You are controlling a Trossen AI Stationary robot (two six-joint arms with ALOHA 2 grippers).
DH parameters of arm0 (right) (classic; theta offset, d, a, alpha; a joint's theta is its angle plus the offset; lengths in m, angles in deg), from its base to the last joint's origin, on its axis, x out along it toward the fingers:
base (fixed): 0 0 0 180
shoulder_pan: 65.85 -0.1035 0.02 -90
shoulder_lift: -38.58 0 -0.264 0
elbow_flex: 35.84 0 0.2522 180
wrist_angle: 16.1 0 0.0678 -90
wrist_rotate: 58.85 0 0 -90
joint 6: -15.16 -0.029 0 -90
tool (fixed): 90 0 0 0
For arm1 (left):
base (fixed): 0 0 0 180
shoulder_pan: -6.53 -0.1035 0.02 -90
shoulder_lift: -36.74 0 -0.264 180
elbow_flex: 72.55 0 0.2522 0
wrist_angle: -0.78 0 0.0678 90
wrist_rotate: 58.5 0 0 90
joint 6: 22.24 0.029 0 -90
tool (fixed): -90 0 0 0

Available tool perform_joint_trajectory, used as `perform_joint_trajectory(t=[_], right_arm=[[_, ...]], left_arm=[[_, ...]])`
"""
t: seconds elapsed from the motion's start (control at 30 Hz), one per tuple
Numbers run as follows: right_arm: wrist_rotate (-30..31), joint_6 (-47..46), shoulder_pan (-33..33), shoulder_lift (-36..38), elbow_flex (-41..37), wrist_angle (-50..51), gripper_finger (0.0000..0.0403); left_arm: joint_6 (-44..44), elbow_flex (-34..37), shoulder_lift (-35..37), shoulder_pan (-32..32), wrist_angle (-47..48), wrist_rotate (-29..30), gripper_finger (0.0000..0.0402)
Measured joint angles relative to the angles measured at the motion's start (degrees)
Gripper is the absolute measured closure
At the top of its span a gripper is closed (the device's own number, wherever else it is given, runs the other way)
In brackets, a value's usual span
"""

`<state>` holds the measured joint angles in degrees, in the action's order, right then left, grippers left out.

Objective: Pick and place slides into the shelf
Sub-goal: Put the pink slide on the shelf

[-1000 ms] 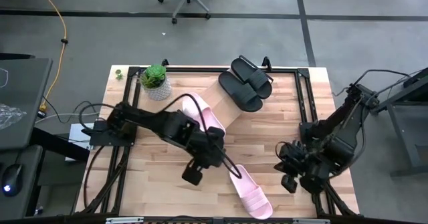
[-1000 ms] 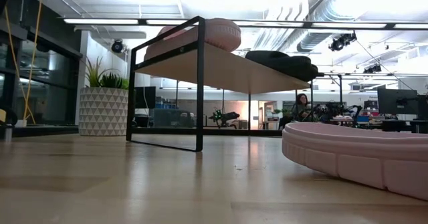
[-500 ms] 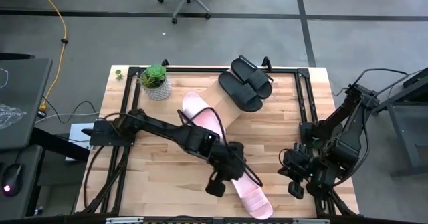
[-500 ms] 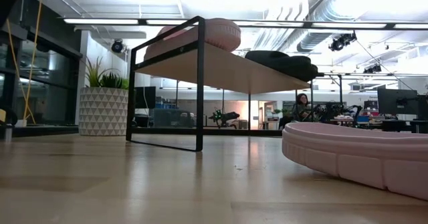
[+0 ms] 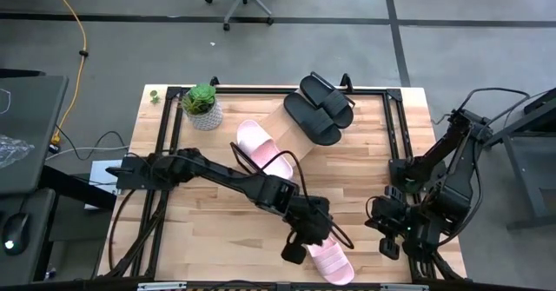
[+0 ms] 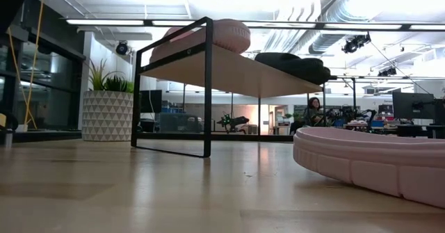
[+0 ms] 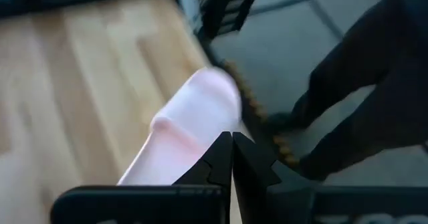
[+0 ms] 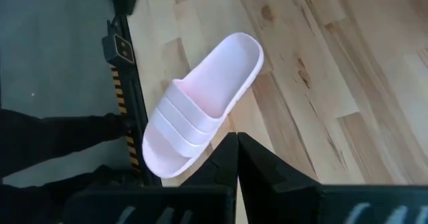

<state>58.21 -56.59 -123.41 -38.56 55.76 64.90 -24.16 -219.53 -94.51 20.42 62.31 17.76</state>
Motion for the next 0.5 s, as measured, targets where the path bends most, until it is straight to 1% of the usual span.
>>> perform_joint_trajectory(t=[0.07, 0.13, 0.2, 0.3, 0.37, 0.5], right_arm=[[0.0, 0.0, 0.0, 0.0, 0.0, 0.0, 0.0402], [0.0, 0.0, 0.0, 0.0, 0.0, -0.1, 0.0402], [0.0, 0.0, 0.0, 0.0, 0.0, -0.2, 0.0402], [-0.1, -0.2, 0.0, 0.0, 0.0, -0.4, 0.0402], [-0.1, -0.2, 0.0, 0.0, 0.0, -0.9, 0.0402], [0.0, 0.0, 0.0, 0.0, 0.0, -1.9, 0.0402]], left_arm=[[-0.4, -0.3, -1.4, 0.0, -2.7, -1.6, 0.0401], [-1.0, 0.1, -2.1, 0.0, -0.5, -2.8, 0.0401], [-2.0, -0.1, -3.3, 0.0, -2.1, -3.9, 0.0401], [-3.0, 0.0, -3.4, 0.0, -1.1, -5.4, 0.0401], [-3.0, -0.1, -3.4, 0.1, -1.2, -5.6, 0.0401], [-3.0, -0.1, -3.4, 0.1, -1.2, -3.8, 0.0401]])
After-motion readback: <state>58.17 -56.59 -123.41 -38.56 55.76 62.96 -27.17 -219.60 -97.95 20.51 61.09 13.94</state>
